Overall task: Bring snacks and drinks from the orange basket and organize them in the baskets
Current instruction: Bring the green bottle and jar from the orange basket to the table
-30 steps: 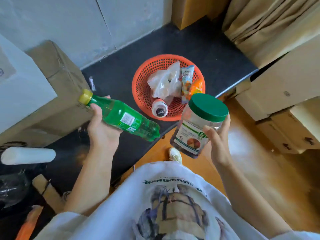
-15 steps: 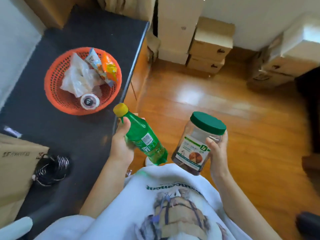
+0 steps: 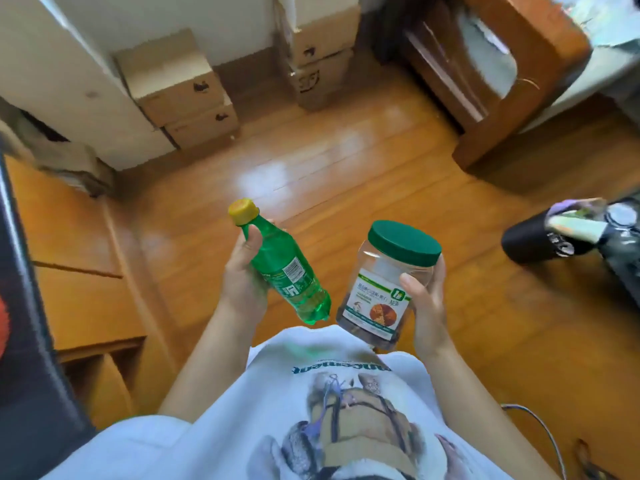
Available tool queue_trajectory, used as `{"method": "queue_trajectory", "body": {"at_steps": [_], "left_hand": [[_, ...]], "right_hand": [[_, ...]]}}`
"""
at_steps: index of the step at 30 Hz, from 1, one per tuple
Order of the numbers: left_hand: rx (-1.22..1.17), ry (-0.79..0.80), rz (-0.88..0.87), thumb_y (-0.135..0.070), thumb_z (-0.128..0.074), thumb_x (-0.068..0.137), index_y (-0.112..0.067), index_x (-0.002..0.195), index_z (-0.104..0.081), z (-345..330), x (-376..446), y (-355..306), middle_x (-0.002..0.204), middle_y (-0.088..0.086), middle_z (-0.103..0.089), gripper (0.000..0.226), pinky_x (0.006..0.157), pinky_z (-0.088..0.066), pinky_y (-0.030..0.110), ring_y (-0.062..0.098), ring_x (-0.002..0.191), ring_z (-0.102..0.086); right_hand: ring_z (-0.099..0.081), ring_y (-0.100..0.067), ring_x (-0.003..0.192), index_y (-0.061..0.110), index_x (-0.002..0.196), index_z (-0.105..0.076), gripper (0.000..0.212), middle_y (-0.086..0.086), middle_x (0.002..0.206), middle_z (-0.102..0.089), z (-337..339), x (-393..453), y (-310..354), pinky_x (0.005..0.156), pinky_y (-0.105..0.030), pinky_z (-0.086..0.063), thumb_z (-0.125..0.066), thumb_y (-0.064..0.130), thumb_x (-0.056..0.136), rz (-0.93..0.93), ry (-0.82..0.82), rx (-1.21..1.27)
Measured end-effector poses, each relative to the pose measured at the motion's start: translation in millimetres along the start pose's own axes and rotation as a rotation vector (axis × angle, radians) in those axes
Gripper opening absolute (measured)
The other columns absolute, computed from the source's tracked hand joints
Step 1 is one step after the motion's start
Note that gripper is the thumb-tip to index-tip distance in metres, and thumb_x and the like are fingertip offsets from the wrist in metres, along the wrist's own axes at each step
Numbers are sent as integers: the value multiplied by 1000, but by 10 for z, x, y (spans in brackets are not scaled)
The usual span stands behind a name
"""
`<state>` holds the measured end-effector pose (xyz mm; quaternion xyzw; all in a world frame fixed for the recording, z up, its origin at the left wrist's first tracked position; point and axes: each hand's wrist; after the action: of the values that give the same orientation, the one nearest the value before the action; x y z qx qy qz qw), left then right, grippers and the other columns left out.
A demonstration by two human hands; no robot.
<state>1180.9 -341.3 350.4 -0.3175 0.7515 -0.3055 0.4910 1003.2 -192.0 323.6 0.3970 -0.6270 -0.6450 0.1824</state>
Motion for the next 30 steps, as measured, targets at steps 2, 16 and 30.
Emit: {"method": "queue_trajectory", "body": {"at_steps": [2,16,30], "left_hand": [[74,62,40,-71,-78,26,-23,91,-62,-560,94,191,78,-6,-70,82,77,-45,35,18,78,-63],[487,511,221,-64,-71,47,-21,99,-61,-3229,660,973,87,0,-64,67,71,-43,34,20,80,-60],[794,993,215,-58,-57,67,-31,83,-64,-5740,1431,1420,78,-8,-67,33,65,-46,31,11,73,-63]], "right_hand": [[-61,0,101,21,137,-33,66,9,115,-58,454,79,59,73,-13,-50,-56,18,75,12,-70,5],[-51,-13,121,10,135,-32,62,-6,130,-50,2514,337,277,95,-21,-43,-53,14,77,77,-559,158],[-59,-9,112,12,137,-30,60,1,125,-56,3798,1234,746,80,-17,-51,-49,16,81,148,-1023,343]]}}
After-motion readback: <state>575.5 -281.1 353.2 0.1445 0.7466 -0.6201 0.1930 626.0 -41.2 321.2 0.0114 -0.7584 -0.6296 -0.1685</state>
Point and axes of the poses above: each hand's wrist, its own x-axis towards the middle knuckle, its own z-axis out of the back of the hand, y = z × x
